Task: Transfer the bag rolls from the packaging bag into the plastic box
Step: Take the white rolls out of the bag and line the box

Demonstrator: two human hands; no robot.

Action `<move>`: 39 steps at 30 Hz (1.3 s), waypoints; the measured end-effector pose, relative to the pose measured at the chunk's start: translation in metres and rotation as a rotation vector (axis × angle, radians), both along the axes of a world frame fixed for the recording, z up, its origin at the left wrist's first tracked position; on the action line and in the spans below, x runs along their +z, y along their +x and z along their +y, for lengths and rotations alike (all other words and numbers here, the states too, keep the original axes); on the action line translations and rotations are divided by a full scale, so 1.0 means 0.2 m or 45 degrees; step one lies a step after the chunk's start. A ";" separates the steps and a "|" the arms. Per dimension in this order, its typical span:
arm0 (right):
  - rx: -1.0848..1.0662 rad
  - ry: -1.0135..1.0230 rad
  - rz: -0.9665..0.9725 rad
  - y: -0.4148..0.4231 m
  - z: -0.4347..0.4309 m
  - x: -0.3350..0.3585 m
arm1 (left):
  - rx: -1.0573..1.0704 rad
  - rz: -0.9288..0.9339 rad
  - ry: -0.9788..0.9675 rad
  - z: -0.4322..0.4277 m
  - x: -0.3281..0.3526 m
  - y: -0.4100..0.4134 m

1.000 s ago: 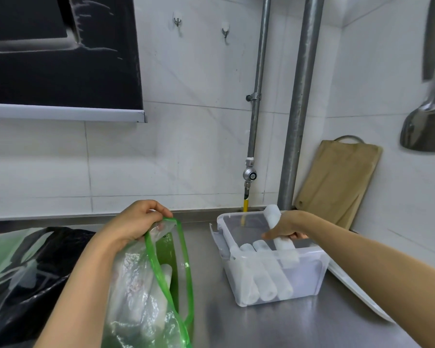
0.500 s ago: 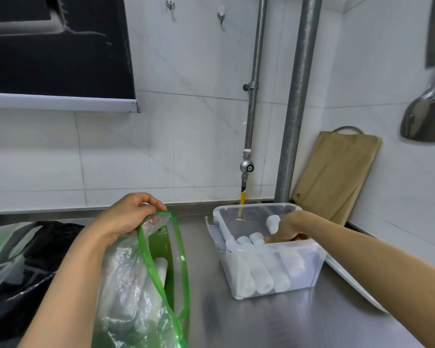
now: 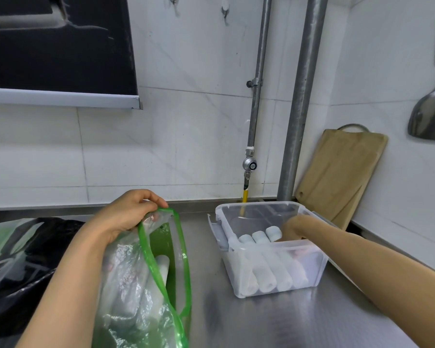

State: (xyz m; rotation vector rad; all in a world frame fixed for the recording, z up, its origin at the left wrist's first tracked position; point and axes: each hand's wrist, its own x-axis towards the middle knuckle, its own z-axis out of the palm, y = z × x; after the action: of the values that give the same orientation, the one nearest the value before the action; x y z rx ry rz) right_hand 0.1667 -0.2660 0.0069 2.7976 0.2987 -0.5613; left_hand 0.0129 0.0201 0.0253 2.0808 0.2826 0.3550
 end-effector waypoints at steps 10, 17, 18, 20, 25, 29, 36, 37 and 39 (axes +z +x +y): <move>0.013 0.153 -0.148 0.03 0.00 -0.04 | 0.004 0.004 -0.008 0.00 0.00 -0.01; 0.082 0.237 -0.311 0.06 0.03 -0.05 | 0.000 0.003 0.001 0.00 0.01 -0.01; 0.088 0.247 -0.306 0.06 0.03 -0.06 | 0.000 0.001 0.001 0.00 0.01 -0.01; 0.103 0.254 -0.287 0.07 0.03 -0.06 | -0.003 0.003 0.005 0.00 0.01 0.00; 0.107 0.264 -0.258 0.08 0.02 -0.07 | -0.005 -0.001 0.005 0.01 0.00 0.00; 0.107 0.271 -0.272 0.08 0.03 -0.07 | -0.007 -0.001 0.004 0.01 0.00 0.00; 0.049 0.295 -0.221 0.04 0.02 -0.01 | -0.011 -0.017 -0.005 0.01 0.01 0.00; 0.028 0.307 -0.204 0.03 0.02 0.00 | -0.013 -0.017 -0.002 0.01 0.01 -0.01; -0.016 0.355 -0.158 0.02 0.04 0.03 | -0.020 -0.024 -0.007 0.01 0.01 -0.01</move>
State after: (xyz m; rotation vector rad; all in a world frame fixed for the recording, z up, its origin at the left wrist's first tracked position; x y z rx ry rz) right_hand 0.1704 -0.2589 0.0132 3.0881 0.3589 -0.3709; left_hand 0.0113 0.0212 0.0275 2.0719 0.2552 0.3640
